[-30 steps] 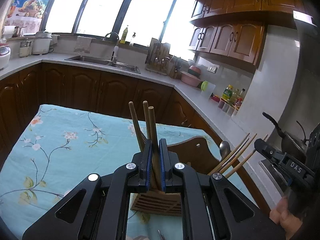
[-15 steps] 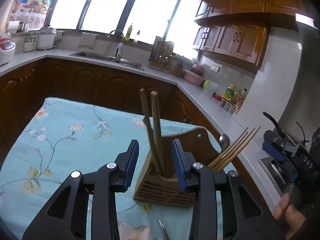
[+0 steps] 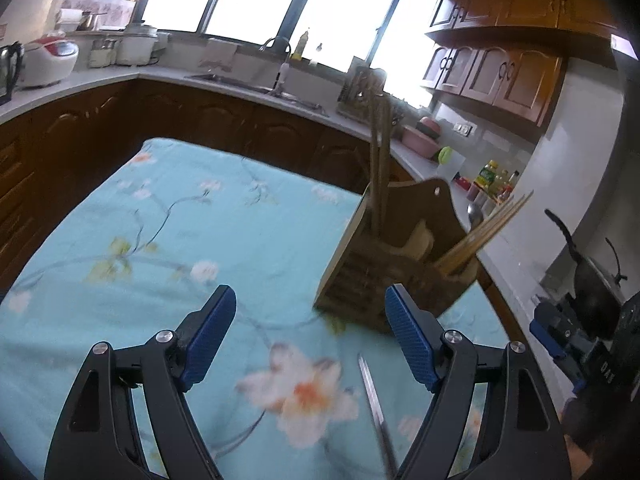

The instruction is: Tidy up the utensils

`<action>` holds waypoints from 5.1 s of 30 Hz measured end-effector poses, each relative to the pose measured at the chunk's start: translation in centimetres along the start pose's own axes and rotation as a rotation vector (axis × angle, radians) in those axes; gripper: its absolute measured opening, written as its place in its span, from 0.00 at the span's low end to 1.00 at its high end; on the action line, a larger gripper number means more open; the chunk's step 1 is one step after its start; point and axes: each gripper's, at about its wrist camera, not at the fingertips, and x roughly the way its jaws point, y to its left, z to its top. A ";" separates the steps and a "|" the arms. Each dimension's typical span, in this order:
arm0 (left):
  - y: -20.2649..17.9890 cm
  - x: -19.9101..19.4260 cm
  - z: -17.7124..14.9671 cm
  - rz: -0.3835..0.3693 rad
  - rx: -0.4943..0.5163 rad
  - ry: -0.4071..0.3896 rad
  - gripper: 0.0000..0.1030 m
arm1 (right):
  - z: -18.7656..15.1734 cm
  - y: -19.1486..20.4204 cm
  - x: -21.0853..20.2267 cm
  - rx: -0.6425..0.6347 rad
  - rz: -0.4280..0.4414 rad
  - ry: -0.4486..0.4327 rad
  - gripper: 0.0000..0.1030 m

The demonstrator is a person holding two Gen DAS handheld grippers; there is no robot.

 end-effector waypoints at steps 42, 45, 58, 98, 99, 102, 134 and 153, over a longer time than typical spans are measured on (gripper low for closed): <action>-0.9 -13.4 -10.6 0.113 0.135 -0.207 0.93 | -10.3 4.2 -14.0 -0.268 -0.092 -0.255 1.00; -1.1 -13.2 -11.7 0.148 0.173 -0.232 0.94 | -11.4 3.8 -13.5 -0.278 -0.106 -0.233 1.00; -1.7 -12.6 -13.6 0.211 0.238 -0.239 0.96 | -12.4 2.6 -13.9 -0.260 -0.121 -0.224 1.00; -3.7 -13.2 -14.3 0.248 0.331 -0.287 1.00 | -12.7 2.4 -14.1 -0.284 -0.153 -0.241 1.00; -3.7 -13.1 -14.3 0.247 0.332 -0.286 1.00 | -12.7 2.4 -14.1 -0.284 -0.153 -0.241 1.00; -3.8 -13.1 -14.3 0.248 0.336 -0.287 1.00 | -12.7 2.4 -13.9 -0.284 -0.152 -0.239 1.00; -3.9 -13.1 -14.3 0.250 0.339 -0.287 1.00 | -12.7 2.4 -13.6 -0.287 -0.148 -0.235 1.00; -3.8 -13.6 -14.5 0.241 0.348 -0.297 1.00 | -12.6 2.4 -13.4 -0.285 -0.143 -0.232 1.00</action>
